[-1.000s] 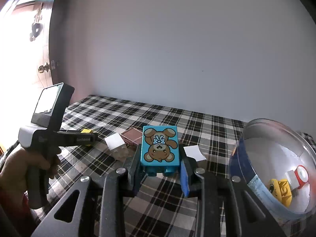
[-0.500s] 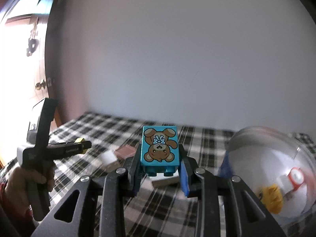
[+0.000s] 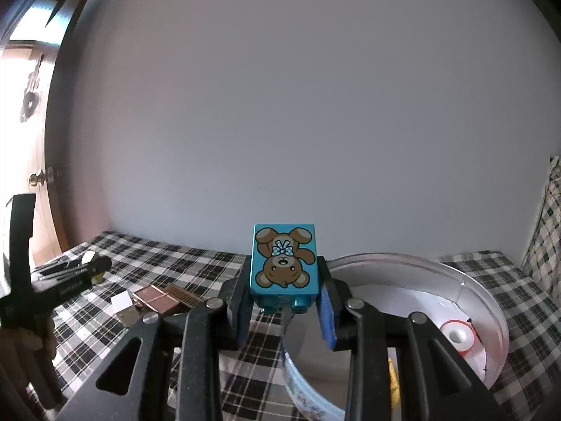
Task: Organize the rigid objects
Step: 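Lift and carry the sponge cube and bear brick over the tin with both tools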
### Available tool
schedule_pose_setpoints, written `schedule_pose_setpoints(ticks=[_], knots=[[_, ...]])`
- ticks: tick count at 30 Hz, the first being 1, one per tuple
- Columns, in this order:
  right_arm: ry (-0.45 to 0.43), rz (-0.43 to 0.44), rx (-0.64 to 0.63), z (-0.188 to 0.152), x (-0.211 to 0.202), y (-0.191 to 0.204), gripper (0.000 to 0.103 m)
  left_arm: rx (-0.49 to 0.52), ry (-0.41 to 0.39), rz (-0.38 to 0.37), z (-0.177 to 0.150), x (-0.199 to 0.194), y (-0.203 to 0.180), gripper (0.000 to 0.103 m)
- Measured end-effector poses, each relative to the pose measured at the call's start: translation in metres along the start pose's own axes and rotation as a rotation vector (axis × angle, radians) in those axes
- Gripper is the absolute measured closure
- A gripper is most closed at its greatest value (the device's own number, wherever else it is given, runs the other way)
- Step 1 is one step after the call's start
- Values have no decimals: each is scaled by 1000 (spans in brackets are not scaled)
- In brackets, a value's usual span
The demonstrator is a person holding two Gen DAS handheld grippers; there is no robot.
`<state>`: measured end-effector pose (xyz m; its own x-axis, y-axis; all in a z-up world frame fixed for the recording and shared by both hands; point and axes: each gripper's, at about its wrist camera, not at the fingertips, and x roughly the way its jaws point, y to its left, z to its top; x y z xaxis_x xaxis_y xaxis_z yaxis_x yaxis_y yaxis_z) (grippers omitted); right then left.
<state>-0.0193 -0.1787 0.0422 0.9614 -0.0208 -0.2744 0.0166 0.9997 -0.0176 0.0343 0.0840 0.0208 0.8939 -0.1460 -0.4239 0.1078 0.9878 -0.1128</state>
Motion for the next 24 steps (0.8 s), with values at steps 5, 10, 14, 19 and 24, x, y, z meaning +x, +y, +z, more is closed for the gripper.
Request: schedule_pose_setpoints(ticks=[5,10,14,19,24], knots=[[-17,2,0,1,-4,-5,69,-62,14,-49,-3,-1,-14,80],[-32,5,6,1,-10,-16,69,-51,7,-82,-5,-3,-42,80],[-49,56,56,3,-12,-31,69,-55,1,-114,-6,-4,-63,80],[-57,9,88,4,-15,-58,69,-37,6,-144,-9,-1,-95,80],[-54,-48,87,5,-13,-79,69,2,7,-165,-12,2,-128,80]])
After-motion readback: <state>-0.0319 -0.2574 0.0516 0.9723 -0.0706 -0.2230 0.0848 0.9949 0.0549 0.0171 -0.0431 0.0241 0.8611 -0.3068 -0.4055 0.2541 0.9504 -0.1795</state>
